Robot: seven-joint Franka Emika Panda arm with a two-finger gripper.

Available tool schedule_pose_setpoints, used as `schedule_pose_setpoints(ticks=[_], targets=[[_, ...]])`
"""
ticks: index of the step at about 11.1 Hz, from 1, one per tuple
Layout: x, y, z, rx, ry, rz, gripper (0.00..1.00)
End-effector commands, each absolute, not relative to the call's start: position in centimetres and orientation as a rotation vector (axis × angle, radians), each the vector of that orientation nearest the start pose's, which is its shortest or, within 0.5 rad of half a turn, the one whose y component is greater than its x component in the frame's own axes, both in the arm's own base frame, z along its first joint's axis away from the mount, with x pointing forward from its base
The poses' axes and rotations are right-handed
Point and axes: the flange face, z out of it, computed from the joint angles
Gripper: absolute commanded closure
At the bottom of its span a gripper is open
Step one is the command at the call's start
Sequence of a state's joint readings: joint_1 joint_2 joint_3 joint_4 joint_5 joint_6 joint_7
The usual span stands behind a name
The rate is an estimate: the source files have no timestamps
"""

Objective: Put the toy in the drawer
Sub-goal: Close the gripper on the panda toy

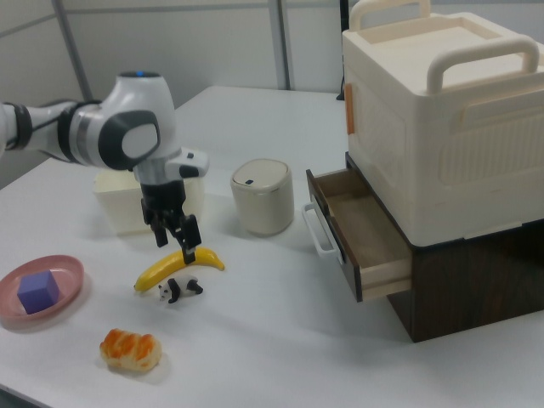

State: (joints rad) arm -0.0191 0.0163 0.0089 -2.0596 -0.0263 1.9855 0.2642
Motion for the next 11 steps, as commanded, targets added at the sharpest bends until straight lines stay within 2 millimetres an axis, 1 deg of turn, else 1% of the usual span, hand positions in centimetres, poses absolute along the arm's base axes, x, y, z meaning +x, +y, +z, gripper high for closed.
schedule_pose_setpoints(ticks=[1, 2, 3, 4, 5, 6, 7, 8, 9, 10, 11], targets=[[54.9, 1.6, 37.2, -3.102, 0.604, 0.117, 0.0], [55.1, 1.9, 36.2, -3.099, 0.623, 0.119, 0.0], [55.3, 2.2, 35.8, -3.097, 0.633, 0.112, 0.03], [55.5, 2.4, 35.0, -3.098, 0.628, 0.116, 0.07], [55.7, 2.5, 34.5, -3.097, 0.63, 0.112, 0.14], [55.8, 2.7, 33.8, -3.096, 0.635, 0.109, 0.18], [56.0, 2.8, 33.4, -3.096, 0.636, 0.107, 0.29], [56.0, 2.8, 33.2, -3.097, 0.636, 0.109, 0.37], [56.0, 2.8, 33.0, -3.106, 0.626, 0.111, 0.53], [56.0, 2.8, 32.9, -3.114, 0.608, 0.112, 0.72], [56.0, 2.8, 32.9, -3.117, 0.603, 0.111, 0.88]])
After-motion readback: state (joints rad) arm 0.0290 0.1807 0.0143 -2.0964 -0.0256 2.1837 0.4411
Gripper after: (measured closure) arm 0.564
